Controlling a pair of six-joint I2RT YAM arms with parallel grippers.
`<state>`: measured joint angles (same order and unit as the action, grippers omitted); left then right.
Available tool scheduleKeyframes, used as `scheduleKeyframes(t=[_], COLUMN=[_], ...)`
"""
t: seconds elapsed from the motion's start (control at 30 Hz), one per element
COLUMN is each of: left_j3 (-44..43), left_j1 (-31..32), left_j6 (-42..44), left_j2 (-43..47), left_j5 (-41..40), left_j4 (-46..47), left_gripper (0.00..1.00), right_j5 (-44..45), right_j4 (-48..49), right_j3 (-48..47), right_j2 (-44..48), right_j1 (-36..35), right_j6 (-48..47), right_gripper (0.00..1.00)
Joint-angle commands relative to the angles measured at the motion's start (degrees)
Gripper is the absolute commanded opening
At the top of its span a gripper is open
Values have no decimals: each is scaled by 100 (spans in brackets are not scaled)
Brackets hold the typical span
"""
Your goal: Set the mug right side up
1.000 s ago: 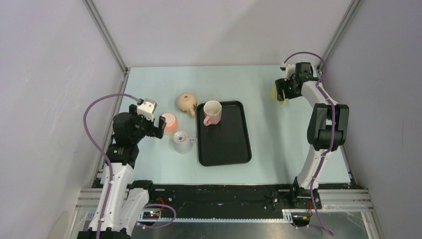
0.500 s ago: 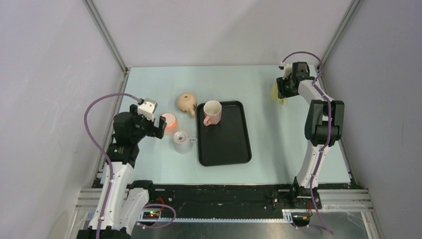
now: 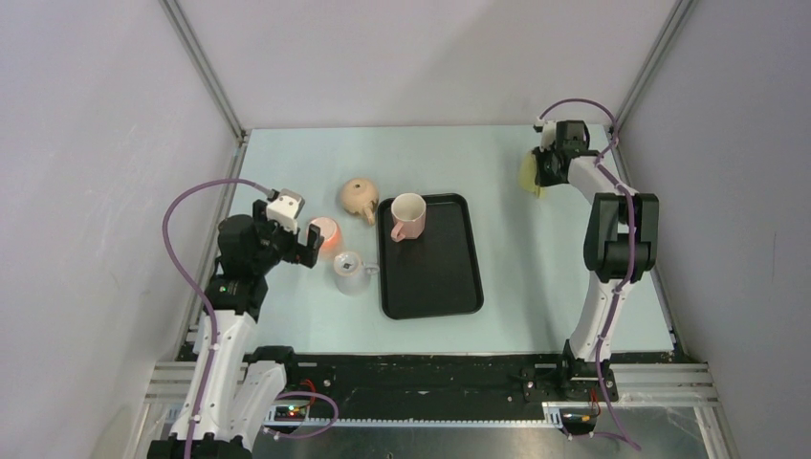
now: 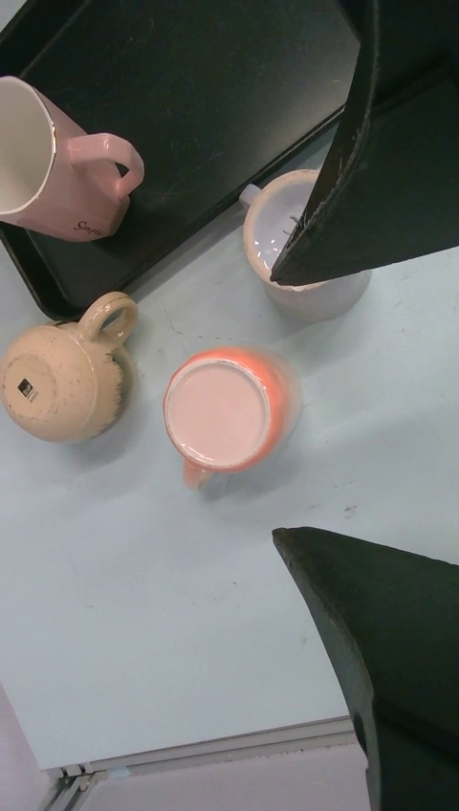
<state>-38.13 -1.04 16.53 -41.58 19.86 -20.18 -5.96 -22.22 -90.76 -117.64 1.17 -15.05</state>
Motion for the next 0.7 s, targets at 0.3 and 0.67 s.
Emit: scheduleKeyframes(t=[0.3,0.67], left_j3=[-1470,-3226], left_j1=[126,2337], left_j6=[-231,-1030], left_j2=[-597,-2222], left_j5=[1482,1751], left_j4=[52,60], left_gripper=[100,100], right_j5=[-1452,-3669], right_j4=[519,1747], right_j3=[944,1857], right_j2=[2839,4740], right_j1=[111,251], right_j6=[694,2895], right_gripper=[0,0])
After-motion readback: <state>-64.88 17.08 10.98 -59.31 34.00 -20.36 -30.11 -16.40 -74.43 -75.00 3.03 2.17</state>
